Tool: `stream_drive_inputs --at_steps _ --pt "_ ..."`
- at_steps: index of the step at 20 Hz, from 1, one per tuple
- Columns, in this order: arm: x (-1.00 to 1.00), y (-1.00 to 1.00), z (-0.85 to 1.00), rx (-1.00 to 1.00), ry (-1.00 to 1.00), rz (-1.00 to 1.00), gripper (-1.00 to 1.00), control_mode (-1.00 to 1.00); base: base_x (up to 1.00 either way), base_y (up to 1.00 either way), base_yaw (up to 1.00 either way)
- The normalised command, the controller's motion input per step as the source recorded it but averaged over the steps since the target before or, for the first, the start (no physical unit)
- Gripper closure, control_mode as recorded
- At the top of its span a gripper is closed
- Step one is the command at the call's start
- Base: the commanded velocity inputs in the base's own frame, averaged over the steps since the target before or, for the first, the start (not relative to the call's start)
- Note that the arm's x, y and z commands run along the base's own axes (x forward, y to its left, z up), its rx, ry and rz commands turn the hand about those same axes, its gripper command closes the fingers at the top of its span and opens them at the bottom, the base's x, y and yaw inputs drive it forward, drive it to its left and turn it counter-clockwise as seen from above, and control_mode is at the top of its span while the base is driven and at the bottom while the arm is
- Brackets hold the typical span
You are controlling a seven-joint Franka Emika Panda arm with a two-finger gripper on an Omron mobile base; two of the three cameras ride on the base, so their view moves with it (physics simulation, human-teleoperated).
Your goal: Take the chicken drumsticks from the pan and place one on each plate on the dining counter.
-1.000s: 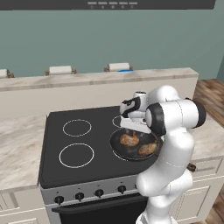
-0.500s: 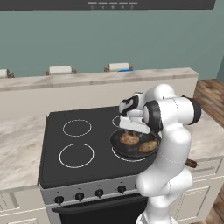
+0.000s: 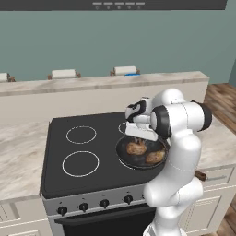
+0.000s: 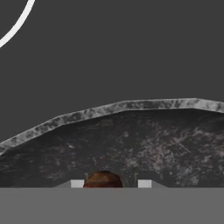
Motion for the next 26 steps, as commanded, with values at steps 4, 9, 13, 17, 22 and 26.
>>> stream_drive_inputs --at_steps 4,9,13,17,22,26 --pt "-0.23 0.0 -0.02 0.0 0.0 0.0 1.0 -1.0 0.0 0.0 0.0" --pt "-0.11 -0.01 0.24 0.08 0.0 0.0 1.0 -1.0 0.0 0.0 0.0" --pt "-0.03 0.0 0.71 0.05 0.0 0.0 1.0 -1.0 0.0 0.0 0.0" --pt "-0.11 0.0 0.71 0.0 0.0 0.0 1.0 -1.0 0.0 0.0 0.0" --pt "-0.34 0.0 0.52 -0.02 0.0 -0.11 1.0 -1.0 0.0 0.0 0.0" --pt "-0.25 0.0 0.4 -0.04 0.01 -0.18 1.0 -1.0 0.0 0.0 0.0"
